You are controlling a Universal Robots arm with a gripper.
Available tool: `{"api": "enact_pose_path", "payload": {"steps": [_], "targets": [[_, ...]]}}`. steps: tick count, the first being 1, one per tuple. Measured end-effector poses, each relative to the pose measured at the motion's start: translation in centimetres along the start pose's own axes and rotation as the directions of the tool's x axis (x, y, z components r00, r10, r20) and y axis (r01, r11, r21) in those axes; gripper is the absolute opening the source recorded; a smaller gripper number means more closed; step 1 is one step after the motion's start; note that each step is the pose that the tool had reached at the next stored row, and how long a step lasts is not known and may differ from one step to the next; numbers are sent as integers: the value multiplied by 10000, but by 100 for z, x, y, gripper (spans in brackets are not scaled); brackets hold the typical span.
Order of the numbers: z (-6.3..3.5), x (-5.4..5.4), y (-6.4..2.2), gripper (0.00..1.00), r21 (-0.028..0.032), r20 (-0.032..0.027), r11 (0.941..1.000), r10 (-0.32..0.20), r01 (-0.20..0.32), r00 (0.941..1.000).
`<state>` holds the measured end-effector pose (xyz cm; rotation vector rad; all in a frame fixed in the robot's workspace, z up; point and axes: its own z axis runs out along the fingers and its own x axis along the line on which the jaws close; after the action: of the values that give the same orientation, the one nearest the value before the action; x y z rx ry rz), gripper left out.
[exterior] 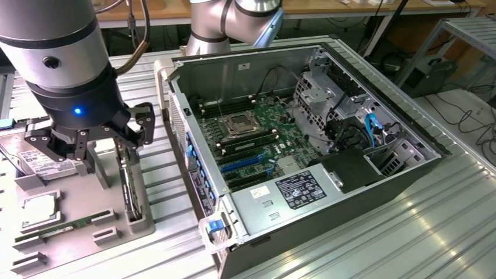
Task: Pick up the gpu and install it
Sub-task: 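Pick up the gpu and move the gpu toward the slot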
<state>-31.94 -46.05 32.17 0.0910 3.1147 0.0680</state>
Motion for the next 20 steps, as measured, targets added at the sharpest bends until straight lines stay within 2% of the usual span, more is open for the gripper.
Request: {"api": "enact_pose_path", "payload": {"steps": [20], "targets": [[126,-1,-74,66,-1,-2,10000,-48,48,10000]]}}
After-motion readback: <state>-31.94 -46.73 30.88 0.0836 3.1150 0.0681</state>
